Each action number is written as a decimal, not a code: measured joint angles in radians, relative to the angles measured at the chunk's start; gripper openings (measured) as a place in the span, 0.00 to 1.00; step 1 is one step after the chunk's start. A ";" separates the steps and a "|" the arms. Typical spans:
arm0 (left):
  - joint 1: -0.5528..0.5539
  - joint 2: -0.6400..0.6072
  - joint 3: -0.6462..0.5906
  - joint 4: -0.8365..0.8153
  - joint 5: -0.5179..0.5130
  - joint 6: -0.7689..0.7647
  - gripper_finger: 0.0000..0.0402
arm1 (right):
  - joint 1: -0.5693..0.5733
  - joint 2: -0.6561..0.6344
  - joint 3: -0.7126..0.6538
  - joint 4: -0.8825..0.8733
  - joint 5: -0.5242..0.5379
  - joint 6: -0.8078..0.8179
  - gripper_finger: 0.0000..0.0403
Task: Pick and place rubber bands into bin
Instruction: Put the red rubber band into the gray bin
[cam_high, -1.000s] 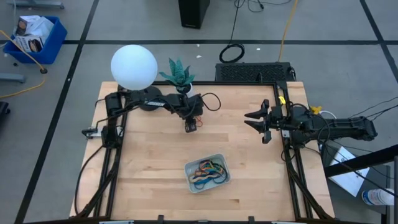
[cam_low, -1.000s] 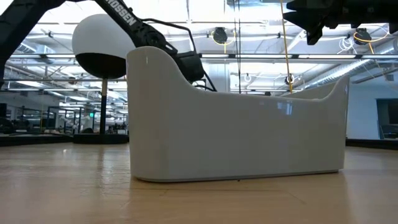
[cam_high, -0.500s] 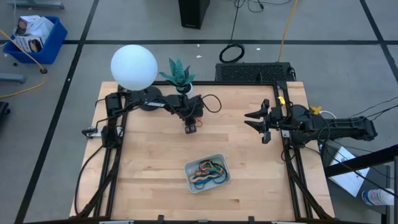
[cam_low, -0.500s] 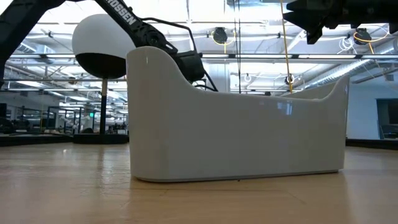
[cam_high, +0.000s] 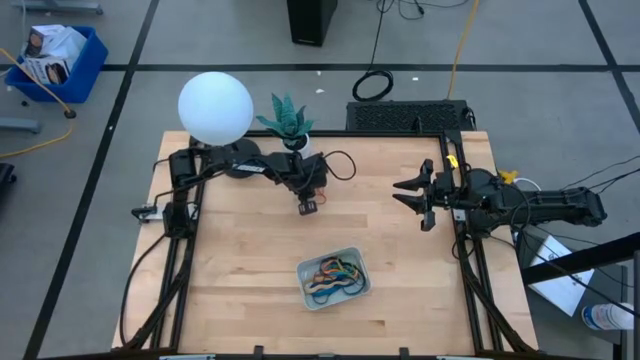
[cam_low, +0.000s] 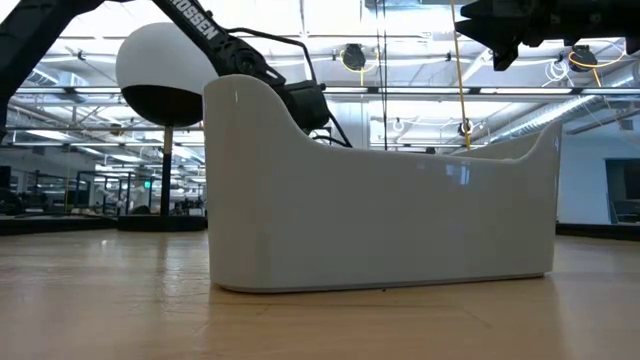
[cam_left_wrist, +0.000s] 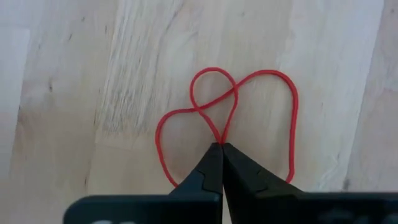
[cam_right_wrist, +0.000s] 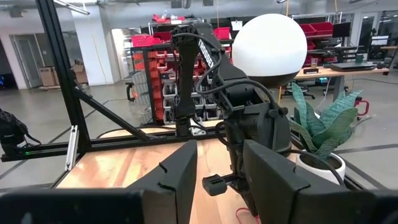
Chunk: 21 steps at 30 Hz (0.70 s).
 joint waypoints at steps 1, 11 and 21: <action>0.000 -0.003 0.000 -0.001 0.001 -0.012 0.01 | 0.000 0.000 0.000 0.000 0.000 0.000 0.31; 0.019 -0.266 -0.002 -0.081 0.074 -0.041 0.00 | 0.000 0.000 0.000 0.003 0.002 -0.003 0.31; 0.022 -0.667 0.000 -0.081 0.135 -0.016 0.00 | 0.000 0.002 0.000 0.009 0.005 -0.020 0.31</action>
